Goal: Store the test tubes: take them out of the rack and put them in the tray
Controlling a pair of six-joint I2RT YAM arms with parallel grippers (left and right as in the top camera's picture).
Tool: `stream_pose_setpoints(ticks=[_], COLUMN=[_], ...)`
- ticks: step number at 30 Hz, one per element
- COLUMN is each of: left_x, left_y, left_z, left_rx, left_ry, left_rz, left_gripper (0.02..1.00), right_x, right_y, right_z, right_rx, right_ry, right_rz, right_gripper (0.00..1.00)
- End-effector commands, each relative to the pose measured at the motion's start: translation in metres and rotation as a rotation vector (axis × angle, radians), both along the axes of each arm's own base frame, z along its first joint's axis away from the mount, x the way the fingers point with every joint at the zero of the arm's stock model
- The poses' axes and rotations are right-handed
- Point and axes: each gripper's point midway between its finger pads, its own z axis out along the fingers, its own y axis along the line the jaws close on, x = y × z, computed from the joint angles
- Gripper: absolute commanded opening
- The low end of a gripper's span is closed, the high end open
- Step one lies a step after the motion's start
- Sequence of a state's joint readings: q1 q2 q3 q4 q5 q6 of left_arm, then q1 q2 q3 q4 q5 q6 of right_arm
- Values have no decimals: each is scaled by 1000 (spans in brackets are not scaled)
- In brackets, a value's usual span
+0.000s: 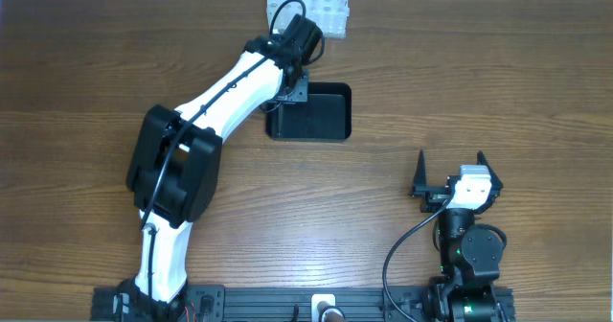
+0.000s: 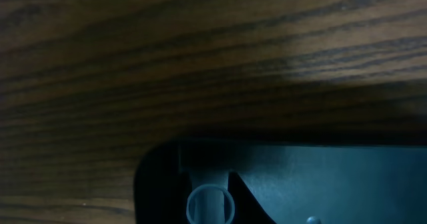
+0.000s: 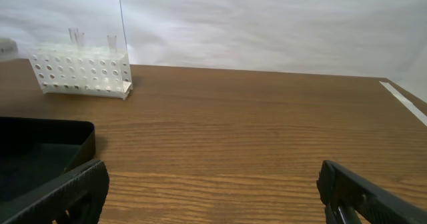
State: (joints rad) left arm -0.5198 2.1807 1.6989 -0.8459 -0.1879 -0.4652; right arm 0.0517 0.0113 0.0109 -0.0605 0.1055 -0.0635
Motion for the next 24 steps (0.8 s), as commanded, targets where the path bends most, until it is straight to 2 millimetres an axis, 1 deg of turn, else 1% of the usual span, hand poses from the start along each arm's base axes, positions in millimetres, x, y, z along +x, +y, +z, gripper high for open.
stream_pose_setpoints(ticks=[1,3,4,5,7,8,10,11,12,13,14,15,16,17,18,21,24], left_x=[-4,-4,-4,-4,-2,0,2,4,11,16,21,28,36,43,53,78,99], left_y=[-1,-1,-1,-1,-2,-3,-3,-1,4,7,11,15,19,22,27,35,42], left_z=[-11,-11,-11,-8,3,20,38,50,71,84,94,106,119,129,140,162,170], left_rx=[-4,-5,-5,-7,-20,-38,-55,-58,-60,-61,-62,-65,-68,-75,-81,-98,-98], left_ry=[29,30,29,25,5,-28,-66,-92,-155,-196,-235,-281,-333,-379,-431,-546,-615], left_rz=[10,11,10,10,10,10,11,16,31,42,54,69,88,102,122,120,81], left_gripper=[123,167,231,288,338,439,481,485,492,531,597,687,814,921,1000,1000,1000], right_x=[0,0,0,0,0,0,0,0,0,0,0,0,0,0,0,0,0], right_y=[-3,-3,-3,-3,-3,-3,-3,-3,-3,-3,-3,-3,-3,-3,-3,-3,-3], right_z=[-2,-2,-2,-2,-2,-2,-2,-2,-2,-2,-2,-2,-2,-2,-2,-2,-2], right_rx=[2,2,2,2,2,2,2,2,2,2,2,2,2,2,2,2,2], right_ry=[2,2,2,2,2,2,2,2,2,2,2,2,2,2,2,2,2], right_rz=[-14,-14,-14,-14,-14,-14,-14,-14,-14,-14,-14,-14,-14,-14,-14,-14,-14], right_gripper=[993,993,991,991,991,993,991,993,991,993,993,991,993,993,993,993,991])
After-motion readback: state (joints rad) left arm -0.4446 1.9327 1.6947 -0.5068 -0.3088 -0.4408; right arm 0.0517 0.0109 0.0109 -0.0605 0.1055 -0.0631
